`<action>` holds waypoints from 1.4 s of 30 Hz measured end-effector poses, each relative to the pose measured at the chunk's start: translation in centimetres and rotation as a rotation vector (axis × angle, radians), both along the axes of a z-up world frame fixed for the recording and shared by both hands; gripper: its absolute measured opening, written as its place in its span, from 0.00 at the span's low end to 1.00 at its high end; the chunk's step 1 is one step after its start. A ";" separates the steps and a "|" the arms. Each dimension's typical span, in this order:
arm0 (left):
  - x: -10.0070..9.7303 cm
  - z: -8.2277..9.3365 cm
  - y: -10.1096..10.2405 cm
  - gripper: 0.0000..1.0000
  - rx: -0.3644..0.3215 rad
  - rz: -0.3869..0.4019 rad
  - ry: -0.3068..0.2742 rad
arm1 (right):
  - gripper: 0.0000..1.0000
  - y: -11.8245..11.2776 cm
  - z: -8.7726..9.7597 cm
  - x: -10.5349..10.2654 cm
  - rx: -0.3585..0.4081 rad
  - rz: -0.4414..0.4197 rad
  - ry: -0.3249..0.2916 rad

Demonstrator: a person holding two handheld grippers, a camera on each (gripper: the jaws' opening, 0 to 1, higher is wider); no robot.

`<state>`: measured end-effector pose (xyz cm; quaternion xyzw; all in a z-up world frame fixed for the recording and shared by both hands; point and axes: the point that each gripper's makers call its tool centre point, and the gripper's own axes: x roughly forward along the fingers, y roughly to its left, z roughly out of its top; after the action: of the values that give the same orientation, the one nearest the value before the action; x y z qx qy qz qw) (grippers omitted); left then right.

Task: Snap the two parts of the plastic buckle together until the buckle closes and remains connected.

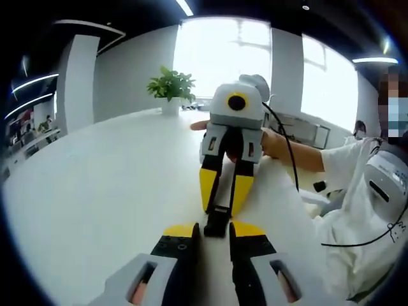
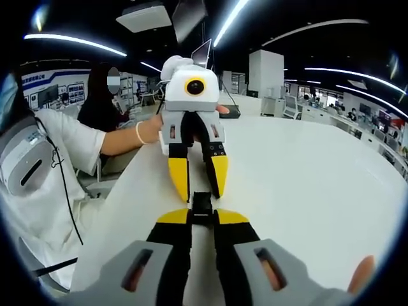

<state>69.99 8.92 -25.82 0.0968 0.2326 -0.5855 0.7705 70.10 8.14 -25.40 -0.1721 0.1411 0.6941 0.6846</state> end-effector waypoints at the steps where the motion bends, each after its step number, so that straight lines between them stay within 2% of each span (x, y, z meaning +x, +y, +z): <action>1: 0.0 0.0 0.0 0.18 0.003 0.001 -0.001 | 0.13 0.0 0.0 0.0 0.001 -0.001 0.002; 14: 0.4 0.0 0.2 0.17 -0.004 0.019 0.002 | 0.13 0.1 0.0 0.8 0.003 -0.006 0.010; 18: 0.6 0.0 0.5 0.17 0.002 0.035 -0.016 | 0.13 0.1 -0.1 1.0 0.005 0.003 0.014; 23: 0.2 1.0 0.2 0.19 -0.057 0.030 -0.019 | 0.12 -0.1 0.4 1.4 0.020 0.017 0.017; 28: 0.8 1.6 0.7 0.19 -0.085 0.057 -0.038 | 0.12 -0.3 1.3 2.5 0.036 0.020 0.022; 36: 1.1 2.1 0.9 0.19 -0.100 0.086 -0.054 | 0.12 -0.6 0.2 4.6 -0.042 0.010 -0.021; 42: 1.3 2.3 1.1 0.19 -0.107 0.094 -0.060 | 0.12 -0.8 -0.2 5.0 -0.073 0.007 -0.046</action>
<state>71.27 9.98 -23.53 0.0621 0.1819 -0.5572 0.8078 75.11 7.31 -25.61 -0.2135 0.1498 0.6868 0.6784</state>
